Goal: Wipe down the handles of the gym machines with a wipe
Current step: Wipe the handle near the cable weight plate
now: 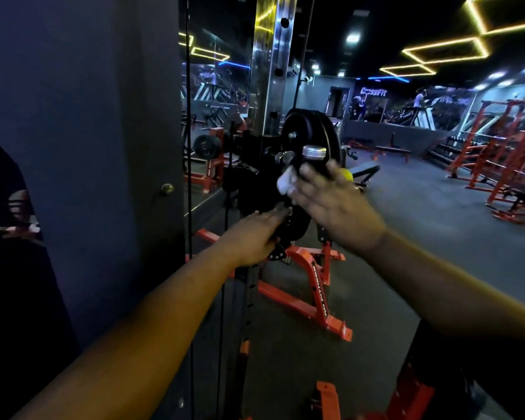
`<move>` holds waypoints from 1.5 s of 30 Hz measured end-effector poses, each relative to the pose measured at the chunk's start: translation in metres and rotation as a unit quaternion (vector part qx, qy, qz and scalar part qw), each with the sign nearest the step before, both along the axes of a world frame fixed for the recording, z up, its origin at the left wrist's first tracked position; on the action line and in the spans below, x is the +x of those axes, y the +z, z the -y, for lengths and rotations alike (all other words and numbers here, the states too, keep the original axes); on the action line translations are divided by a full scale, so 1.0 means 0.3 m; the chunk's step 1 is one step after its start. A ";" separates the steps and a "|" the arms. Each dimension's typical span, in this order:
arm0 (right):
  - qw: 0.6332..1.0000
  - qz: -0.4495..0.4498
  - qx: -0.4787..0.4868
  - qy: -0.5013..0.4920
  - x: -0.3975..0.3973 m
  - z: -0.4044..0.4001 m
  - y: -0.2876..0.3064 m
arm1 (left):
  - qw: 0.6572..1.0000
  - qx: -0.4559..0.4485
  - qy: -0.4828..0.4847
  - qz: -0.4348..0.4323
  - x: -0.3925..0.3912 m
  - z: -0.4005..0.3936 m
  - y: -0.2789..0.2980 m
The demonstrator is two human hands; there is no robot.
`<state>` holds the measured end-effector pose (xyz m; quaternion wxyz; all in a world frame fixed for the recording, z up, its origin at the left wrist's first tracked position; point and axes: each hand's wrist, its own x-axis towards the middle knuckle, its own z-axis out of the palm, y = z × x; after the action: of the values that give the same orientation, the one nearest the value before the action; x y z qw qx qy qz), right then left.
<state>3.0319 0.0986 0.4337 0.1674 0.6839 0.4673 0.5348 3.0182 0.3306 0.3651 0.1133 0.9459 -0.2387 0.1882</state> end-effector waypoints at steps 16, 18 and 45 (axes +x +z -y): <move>0.965 -0.204 0.157 0.040 -0.046 -0.054 -0.201 | 0.997 -0.043 0.040 -0.042 -0.056 0.064 -0.010; 0.954 -0.242 0.165 0.065 -0.062 -0.034 -0.291 | 0.997 -0.047 0.045 -0.037 -0.060 0.064 -0.013; 0.491 -0.693 0.523 0.074 -0.227 0.013 -0.802 | 0.949 -0.264 0.139 -0.104 -0.209 0.219 -0.570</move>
<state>2.9638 0.0948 0.1931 -0.6387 0.7592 0.1169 0.0453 2.9555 0.2650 0.1941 0.3562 0.9202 -0.0339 0.1587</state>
